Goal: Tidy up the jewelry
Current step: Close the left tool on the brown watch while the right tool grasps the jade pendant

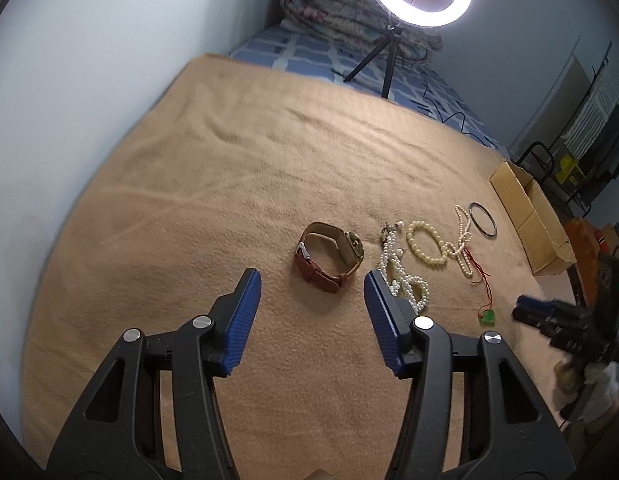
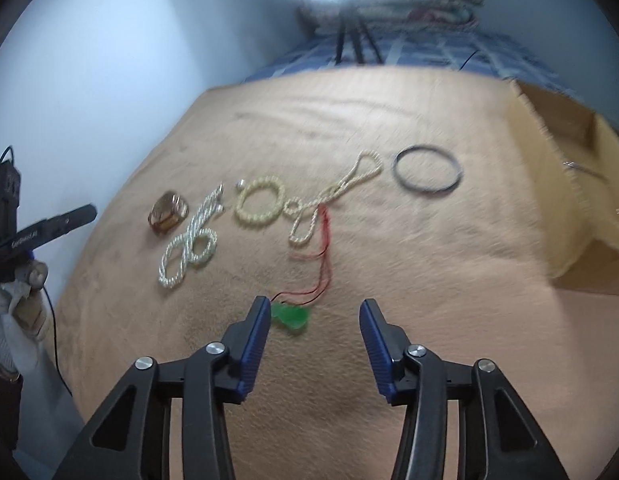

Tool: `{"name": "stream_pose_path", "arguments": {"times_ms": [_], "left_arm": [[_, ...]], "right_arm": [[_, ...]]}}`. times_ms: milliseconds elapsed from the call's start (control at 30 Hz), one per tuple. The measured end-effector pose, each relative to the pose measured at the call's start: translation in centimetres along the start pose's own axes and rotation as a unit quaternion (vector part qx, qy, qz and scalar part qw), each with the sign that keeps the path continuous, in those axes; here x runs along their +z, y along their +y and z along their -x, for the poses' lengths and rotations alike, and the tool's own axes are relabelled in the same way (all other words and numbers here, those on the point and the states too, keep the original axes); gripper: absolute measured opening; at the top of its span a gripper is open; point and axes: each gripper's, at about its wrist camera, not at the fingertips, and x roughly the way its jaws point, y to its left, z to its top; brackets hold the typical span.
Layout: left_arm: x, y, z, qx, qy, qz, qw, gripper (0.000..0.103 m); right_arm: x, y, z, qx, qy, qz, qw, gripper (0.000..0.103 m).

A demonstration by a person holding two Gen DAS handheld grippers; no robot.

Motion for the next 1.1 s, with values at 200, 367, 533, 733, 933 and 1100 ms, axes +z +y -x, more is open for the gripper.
{"name": "stream_pose_path", "arguments": {"times_ms": [200,367,533,733,933,1100], "left_arm": [[0.3,0.8,-2.8,-0.021,0.030,0.019,0.9992,0.055],[0.5,1.0,-4.5,-0.025,0.044,0.027,0.9984,0.055],[1.0,1.3,-6.0,-0.024,0.053,0.040,0.9975,0.055],[1.4,1.2,-7.4,-0.021,0.065,0.044,0.9967,0.055],[1.5,1.0,-8.6,-0.010,0.078,0.045,0.9959,0.045],[1.6,1.0,-9.0,-0.005,0.082,0.045,0.9956,0.020]], "right_arm": [[-0.7,1.6,-2.7,-0.002,0.020,0.056,0.998,0.049],[-0.7,2.3,-3.6,-0.009,0.026,0.086,0.996,0.049],[-1.0,3.1,-3.7,-0.018,0.030,0.114,0.993,0.038],[-1.2,3.7,-3.7,-0.018,0.030,0.128,0.991,0.020],[-1.8,4.7,-3.3,-0.021,0.026,0.149,0.988,0.018],[-1.9,5.3,-3.2,-0.017,0.024,0.159,0.987,0.018]]}}
